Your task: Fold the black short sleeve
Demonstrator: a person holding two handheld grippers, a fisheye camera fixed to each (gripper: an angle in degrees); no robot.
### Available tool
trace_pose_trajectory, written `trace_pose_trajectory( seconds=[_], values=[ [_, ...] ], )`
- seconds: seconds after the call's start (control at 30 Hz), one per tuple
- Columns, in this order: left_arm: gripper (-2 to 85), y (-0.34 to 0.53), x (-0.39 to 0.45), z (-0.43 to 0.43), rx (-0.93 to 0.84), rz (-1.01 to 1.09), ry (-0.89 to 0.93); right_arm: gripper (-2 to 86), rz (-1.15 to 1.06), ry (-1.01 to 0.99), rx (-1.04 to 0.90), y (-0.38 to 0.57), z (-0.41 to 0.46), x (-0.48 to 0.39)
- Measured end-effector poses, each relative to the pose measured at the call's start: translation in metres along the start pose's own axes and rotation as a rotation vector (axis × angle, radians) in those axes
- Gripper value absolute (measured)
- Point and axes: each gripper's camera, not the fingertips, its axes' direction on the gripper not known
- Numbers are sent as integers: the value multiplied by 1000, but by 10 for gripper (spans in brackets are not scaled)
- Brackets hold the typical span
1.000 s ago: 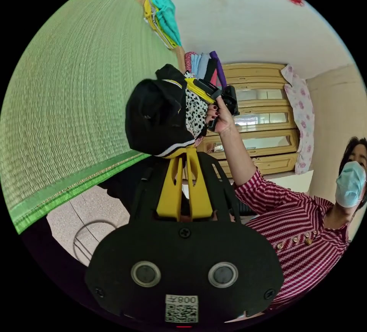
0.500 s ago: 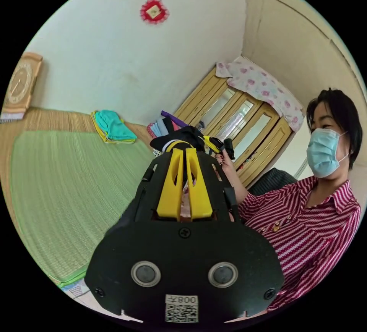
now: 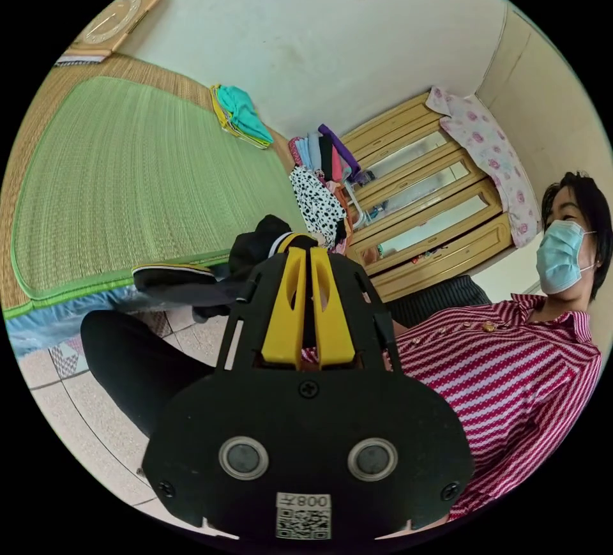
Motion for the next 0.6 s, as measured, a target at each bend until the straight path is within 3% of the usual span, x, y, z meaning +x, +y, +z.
trace_pose_trajectory(
  seconds=[0.3, 0.6],
  values=[
    [10, -7, 28, 30, -31, 16, -15, 80, -70, 183, 122, -47, -36, -58],
    [10, -13, 49, 56, -43, 13, -10, 113, -153, 459, 44, -144, 27, -141]
  ],
)
